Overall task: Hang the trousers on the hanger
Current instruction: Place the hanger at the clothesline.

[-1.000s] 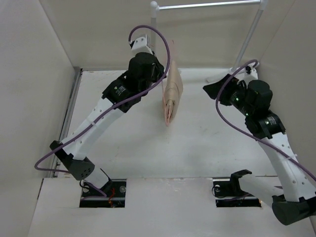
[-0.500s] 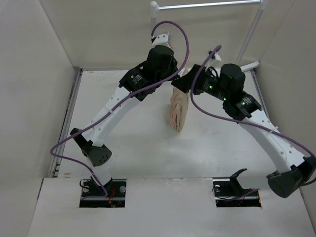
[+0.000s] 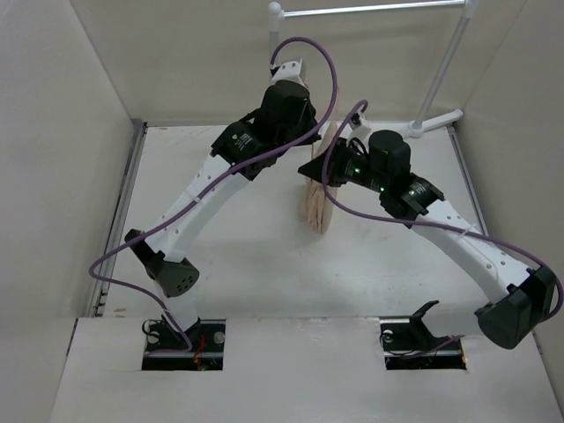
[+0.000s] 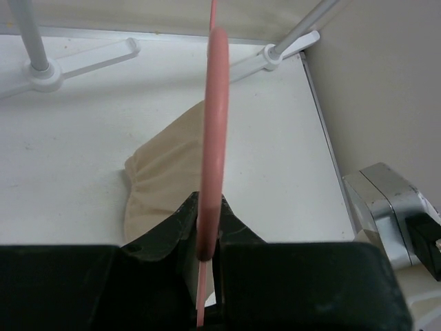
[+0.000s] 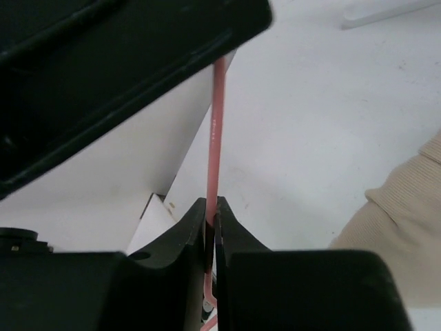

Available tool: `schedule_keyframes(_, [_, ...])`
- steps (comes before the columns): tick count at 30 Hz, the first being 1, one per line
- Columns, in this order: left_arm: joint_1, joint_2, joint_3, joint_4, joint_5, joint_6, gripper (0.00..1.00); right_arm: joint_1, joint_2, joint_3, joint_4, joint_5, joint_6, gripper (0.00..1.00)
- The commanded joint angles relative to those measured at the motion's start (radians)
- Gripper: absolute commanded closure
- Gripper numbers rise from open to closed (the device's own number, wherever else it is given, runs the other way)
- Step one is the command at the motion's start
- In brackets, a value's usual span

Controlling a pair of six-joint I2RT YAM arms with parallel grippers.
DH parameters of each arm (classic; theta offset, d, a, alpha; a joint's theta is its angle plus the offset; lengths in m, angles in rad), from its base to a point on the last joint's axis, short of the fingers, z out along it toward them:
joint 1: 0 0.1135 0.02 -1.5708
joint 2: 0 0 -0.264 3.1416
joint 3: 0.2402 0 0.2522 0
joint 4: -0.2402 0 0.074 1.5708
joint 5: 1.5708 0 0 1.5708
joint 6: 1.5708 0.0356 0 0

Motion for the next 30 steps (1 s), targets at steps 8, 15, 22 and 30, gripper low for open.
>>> schedule_keyframes(8, [0.044,-0.129,-0.092,0.218,-0.011,-0.015,0.63,-0.080,-0.024,0.090,0.127,-0.043,0.139,0.97])
schedule_keyframes(15, [0.091,-0.276,-0.242,0.364,-0.007,-0.010,0.46,-0.166,0.075,0.216,0.132,-0.083,0.170,0.98])
schedule_keyframes(22, [0.211,-0.451,-0.501,0.433,-0.013,-0.049,0.45,-0.290,0.207,0.425,0.095,-0.092,0.173,0.98])
schedule_keyframes(30, [0.318,-0.525,-0.788,0.383,0.006,-0.124,0.46,-0.480,0.411,0.733,-0.052,-0.028,0.164,0.98])
